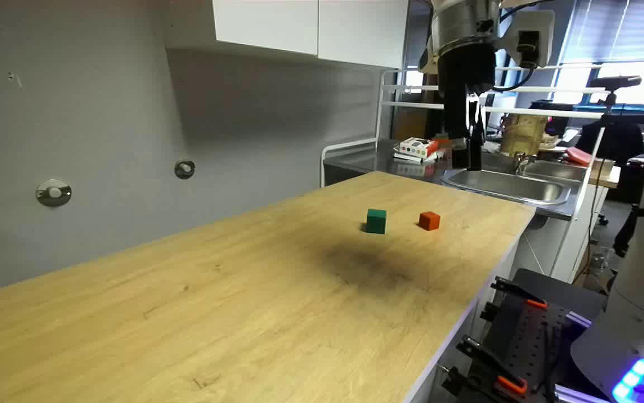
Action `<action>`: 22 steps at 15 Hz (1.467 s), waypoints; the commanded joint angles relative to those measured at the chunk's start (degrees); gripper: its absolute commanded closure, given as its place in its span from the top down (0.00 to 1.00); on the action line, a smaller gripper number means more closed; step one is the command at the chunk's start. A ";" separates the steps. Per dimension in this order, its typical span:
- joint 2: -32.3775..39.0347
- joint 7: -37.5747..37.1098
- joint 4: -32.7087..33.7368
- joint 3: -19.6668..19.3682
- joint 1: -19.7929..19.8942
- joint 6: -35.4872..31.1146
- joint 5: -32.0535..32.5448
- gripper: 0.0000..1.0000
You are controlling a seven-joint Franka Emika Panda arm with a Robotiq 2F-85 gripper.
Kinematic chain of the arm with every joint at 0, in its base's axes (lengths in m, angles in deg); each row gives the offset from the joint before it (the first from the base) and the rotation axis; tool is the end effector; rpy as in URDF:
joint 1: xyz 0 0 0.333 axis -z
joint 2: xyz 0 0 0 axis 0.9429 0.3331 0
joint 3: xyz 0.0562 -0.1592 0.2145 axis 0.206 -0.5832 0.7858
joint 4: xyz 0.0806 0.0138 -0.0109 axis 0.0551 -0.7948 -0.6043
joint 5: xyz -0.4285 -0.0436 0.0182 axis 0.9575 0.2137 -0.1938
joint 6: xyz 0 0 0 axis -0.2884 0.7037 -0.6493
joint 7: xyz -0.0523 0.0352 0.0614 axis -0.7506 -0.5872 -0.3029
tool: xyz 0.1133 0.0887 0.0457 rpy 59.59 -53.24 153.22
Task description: Put the red block on the green block
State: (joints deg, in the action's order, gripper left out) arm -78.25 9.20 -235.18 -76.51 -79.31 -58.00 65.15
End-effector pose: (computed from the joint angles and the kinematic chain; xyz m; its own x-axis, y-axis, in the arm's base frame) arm 0.3545 0.0962 0.3663 0.9637 0.1177 -0.2395 0.0653 -0.9743 -0.2158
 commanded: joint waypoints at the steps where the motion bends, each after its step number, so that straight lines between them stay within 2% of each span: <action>1: 0.02 0.63 0.11 1.04 1.26 0.23 -0.53 1.00; 10: 0.01 0.63 0.11 1.04 1.26 0.22 -0.53 1.00; 13: 0.88 -0.03 0.26 0.50 2.52 -0.16 -0.21 1.00; 17: 2.50 -0.29 0.38 -1.20 6.39 -1.97 0.52 1.00; 22: 5.66 -1.44 -0.18 -4.93 13.72 -8.70 2.24 1.00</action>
State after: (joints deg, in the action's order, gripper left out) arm -74.71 9.06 -235.27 -79.38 -68.95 -63.13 66.09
